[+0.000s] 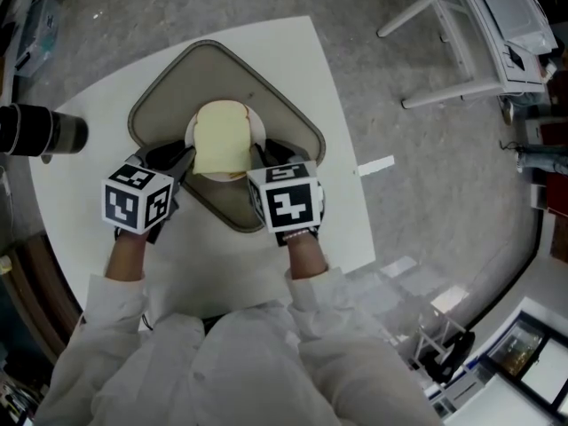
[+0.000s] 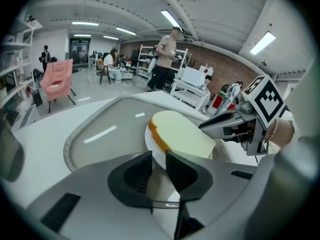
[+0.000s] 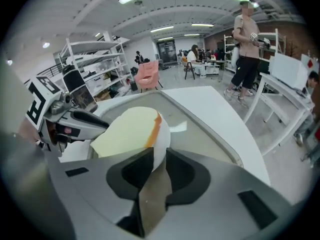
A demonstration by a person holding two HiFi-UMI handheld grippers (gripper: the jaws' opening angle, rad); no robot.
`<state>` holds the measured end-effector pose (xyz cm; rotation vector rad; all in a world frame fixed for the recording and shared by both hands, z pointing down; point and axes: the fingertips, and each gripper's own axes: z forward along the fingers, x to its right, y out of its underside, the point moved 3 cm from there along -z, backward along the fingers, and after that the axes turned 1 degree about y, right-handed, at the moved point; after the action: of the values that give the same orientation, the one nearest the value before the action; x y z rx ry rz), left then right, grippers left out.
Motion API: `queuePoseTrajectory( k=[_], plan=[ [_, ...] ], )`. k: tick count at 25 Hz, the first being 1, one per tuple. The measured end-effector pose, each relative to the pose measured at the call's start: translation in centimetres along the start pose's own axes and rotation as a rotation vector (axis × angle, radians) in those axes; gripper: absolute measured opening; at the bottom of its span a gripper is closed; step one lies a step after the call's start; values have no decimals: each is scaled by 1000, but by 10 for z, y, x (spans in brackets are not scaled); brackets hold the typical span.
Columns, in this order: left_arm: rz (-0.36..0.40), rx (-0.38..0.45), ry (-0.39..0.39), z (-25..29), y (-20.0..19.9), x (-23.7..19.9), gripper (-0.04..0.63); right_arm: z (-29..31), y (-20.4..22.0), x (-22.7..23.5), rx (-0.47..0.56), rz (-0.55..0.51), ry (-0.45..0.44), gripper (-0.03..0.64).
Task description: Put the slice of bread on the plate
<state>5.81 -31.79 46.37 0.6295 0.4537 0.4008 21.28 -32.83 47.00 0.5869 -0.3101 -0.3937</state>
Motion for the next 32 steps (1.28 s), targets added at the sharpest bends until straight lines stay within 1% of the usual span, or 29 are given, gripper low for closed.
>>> queuePoseTrajectory(
  k=[2,6,9,12,15,19,22,24,27,32],
  plan=[
    [19,-2,-8,0,0,1,81,-1,0,-2,-7,-14,3,66],
    [7,10,-1,2,0,1,81,0,1,1,-2,-1,-6,66],
    [9,24,-17,2,1,-1,81,-1,0,3,14,-12,4,66],
    [-1,58,-39,-9,-1,-9,81,-11,-8,6,67,-27,32,66],
    [-34,114,-24,-28,-5,-13,81,-28,-17,2,146,-16,31,66],
    [-50,191,23,-53,-7,-10,81,-54,-20,-10,264,-15,46,64],
    [-41,244,77,-79,-4,-4,75,-76,-19,-30,344,2,31,40],
    [-16,268,121,-100,1,2,37,-91,-18,-51,395,-6,17,31],
    [25,286,177,-129,15,9,18,-111,-12,-86,443,-21,17,18],
    [44,337,289,-179,35,21,14,-137,6,-143,491,13,20,15]
  ],
)
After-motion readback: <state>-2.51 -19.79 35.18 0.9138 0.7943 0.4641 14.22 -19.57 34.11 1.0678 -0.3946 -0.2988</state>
